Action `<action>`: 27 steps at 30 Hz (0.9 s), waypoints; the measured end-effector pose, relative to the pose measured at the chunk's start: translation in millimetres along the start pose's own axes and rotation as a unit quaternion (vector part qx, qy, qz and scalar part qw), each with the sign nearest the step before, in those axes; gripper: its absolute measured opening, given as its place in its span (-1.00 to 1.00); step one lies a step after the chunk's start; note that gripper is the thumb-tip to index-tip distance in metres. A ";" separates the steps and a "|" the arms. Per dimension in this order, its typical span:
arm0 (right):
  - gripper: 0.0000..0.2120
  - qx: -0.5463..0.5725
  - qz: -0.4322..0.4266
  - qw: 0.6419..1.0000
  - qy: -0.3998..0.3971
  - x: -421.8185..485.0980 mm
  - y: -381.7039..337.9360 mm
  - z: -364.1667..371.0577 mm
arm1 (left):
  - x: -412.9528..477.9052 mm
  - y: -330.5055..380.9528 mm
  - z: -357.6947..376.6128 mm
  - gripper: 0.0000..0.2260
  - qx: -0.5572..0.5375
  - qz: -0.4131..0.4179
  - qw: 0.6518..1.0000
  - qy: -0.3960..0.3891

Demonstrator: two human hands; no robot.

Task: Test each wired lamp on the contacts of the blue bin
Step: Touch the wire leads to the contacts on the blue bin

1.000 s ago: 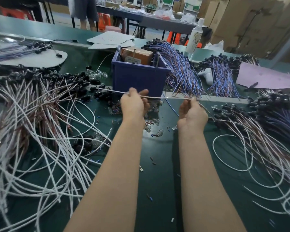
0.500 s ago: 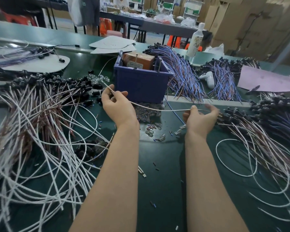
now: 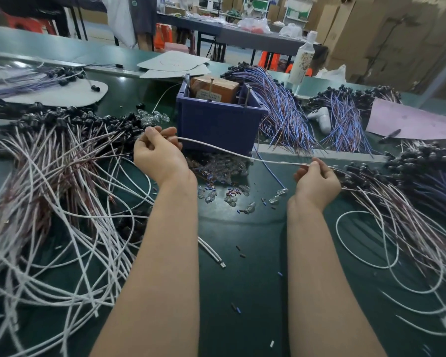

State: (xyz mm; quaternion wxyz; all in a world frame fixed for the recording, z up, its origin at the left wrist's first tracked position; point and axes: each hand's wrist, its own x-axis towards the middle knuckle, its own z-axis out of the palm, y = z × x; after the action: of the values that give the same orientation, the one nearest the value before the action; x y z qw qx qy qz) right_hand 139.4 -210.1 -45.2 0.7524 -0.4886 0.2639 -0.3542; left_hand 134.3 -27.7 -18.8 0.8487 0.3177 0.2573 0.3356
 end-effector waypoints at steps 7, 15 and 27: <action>-0.74 0.032 0.015 0.999 -0.009 -3.1 0.6 1.1 | -16.6 0.5 3.8 -0.89 -0.004 -0.098 0.993 -0.068; -0.76 0.028 0.006 1.000 -0.011 -3.8 0.8 0.7 | -13.1 2.7 0.9 -0.72 0.000 -0.141 0.990 -0.028; -0.75 0.140 0.057 0.988 -0.033 -8.1 -7.6 2.9 | -13.0 -3.7 -1.4 -0.53 0.167 -0.006 0.985 -0.036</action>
State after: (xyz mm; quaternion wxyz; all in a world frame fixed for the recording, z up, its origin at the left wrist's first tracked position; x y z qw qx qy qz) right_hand 134.6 -204.1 -36.7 0.8409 -0.3738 0.2141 -0.3277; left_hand 126.6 -38.8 -19.4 0.7942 0.4655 0.2814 0.2710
